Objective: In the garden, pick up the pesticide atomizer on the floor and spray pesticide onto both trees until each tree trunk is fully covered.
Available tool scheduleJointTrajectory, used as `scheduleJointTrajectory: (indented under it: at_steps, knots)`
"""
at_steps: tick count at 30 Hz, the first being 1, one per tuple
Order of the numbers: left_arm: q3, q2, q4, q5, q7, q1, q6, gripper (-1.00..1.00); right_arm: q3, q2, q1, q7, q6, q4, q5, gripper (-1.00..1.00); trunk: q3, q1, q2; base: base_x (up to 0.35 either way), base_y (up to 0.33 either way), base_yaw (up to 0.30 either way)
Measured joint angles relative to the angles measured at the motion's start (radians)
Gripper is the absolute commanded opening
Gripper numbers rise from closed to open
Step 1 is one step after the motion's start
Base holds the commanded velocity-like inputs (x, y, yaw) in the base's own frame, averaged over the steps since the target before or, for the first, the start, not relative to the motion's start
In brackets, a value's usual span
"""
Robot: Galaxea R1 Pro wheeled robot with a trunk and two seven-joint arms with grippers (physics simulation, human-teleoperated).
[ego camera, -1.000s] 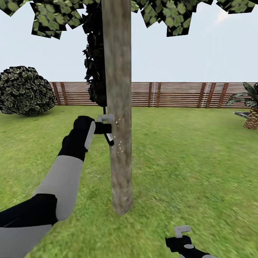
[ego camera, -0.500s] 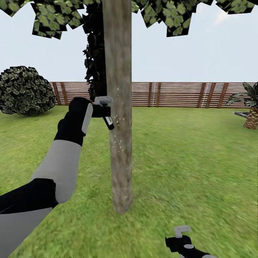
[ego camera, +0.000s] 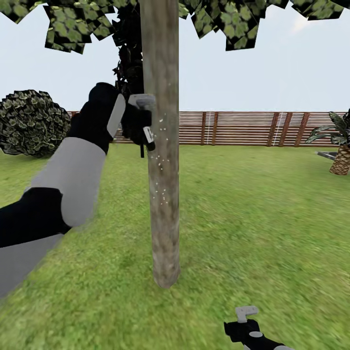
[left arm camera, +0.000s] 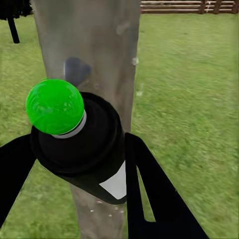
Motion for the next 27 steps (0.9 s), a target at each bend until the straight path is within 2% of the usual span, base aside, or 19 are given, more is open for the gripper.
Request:
scheduleJointTrajectory:
  at_steps: [4,9,14,18,19,21,23,25,27]
  knots:
    - [0.004,0.001,0.08,-0.001,0.0,-0.119,0.0,-1.0,0.0,0.0,0.0,0.0,0.0,0.0,0.0,1.0,0.0,0.0,0.0,0.0,0.0,0.0]
    - [0.007,0.001,0.109,-0.001,0.0,-0.193,0.0,-1.0,0.0,0.0,0.0,0.0,0.0,0.0,0.0,1.0,0.0,0.0,0.0,0.0,0.0,0.0]
    - [0.009,0.002,0.126,-0.002,0.0,-0.205,-0.001,-1.0,0.0,0.001,0.005,0.0,0.0,0.0,0.0,1.0,0.0,0.0,0.001,0.0,0.0,0.0]
    - [0.016,0.007,0.226,-0.002,0.003,-0.206,-0.004,-1.0,0.0,0.002,0.009,0.0,0.0,0.0,0.0,1.0,0.0,0.0,0.001,0.0,0.0,0.0]
    - [0.025,0.019,0.276,-0.008,0.006,-0.206,-0.007,-1.0,0.0,0.002,0.012,0.0,0.0,0.0,0.0,1.0,-0.001,0.0,0.001,0.0,0.0,0.0]
    - [0.031,0.028,0.337,-0.003,0.005,-0.207,-0.014,-1.0,0.001,0.002,0.014,0.0,0.0,0.0,0.0,1.0,0.0,0.0,0.001,0.0,0.0,0.0]
    - [0.033,0.032,0.39,-0.002,0.005,-0.207,-0.048,-1.0,0.002,0.002,0.015,0.0,0.0,0.0,0.0,1.0,0.0,0.0,0.001,0.0,0.0,0.0]
    - [0.034,0.036,0.474,-0.003,0.005,-0.207,-0.113,-1.0,0.002,0.002,0.016,0.0,0.0,0.0,0.0,1.0,0.0,0.0,0.001,0.0,0.0,0.0]
    - [0.032,0.047,0.505,-0.006,0.006,-0.207,-0.138,-1.0,0.002,0.002,0.016,0.0,0.0,0.0,0.0,1.0,0.0,0.0,0.001,0.0,0.0,0.0]
